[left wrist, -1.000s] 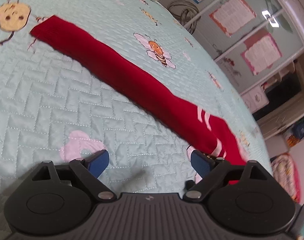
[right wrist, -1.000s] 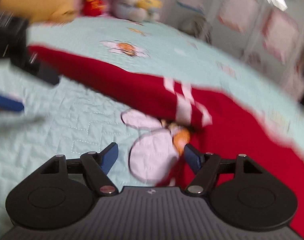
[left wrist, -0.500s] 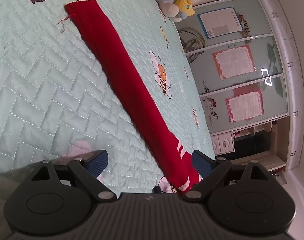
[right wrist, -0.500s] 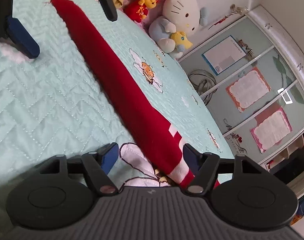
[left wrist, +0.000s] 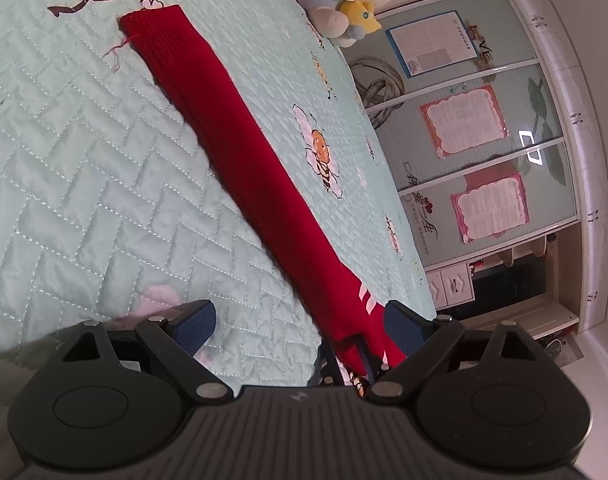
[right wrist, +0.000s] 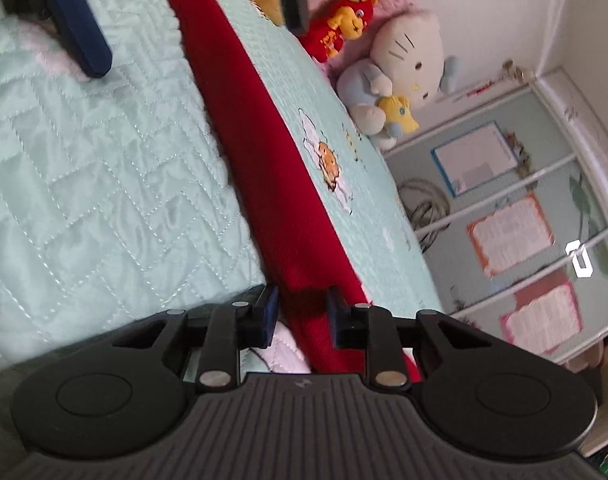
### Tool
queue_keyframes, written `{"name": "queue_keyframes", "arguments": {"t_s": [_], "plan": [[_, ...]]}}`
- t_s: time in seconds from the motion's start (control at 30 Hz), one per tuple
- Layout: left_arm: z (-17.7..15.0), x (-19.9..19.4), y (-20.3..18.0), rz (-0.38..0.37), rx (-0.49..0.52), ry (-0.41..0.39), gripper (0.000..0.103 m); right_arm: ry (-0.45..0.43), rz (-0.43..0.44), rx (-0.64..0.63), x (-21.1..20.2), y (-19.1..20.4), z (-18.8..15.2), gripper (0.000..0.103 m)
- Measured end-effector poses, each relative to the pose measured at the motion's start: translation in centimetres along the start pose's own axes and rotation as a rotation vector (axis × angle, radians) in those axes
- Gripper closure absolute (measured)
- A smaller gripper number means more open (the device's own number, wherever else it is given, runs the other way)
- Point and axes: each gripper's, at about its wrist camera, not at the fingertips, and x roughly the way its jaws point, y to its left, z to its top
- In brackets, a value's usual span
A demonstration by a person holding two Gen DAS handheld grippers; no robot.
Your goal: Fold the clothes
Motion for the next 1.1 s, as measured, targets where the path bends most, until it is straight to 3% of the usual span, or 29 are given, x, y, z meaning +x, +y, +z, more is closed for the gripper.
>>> {"name": "queue_keyframes", "arguments": {"t_s": [0.23, 0.4, 0.77, 1.1], "plan": [[-0.4, 0.3, -0.6, 0.007, 0.038, -0.005, 0.007, -0.017, -0.026, -0.048, 0.4, 0.4, 0.2, 0.078], [-0.6, 0.4, -0.7, 0.006, 0.051, -0.008, 0.006, 0.0, 0.052, -0.028, 0.7, -0.2, 0.4, 0.086], [-0.3, 0.2, -0.2, -0.023, 0.012, -0.014, 0.005, -0.002, 0.147, -0.107, 0.8, -1.0, 0.6, 0.084], [-0.4, 0.3, -0.4, -0.021, 0.027, -0.017, 0.005, -0.03, 0.129, -0.16, 1.5, -0.5, 0.6, 0.084]]}}
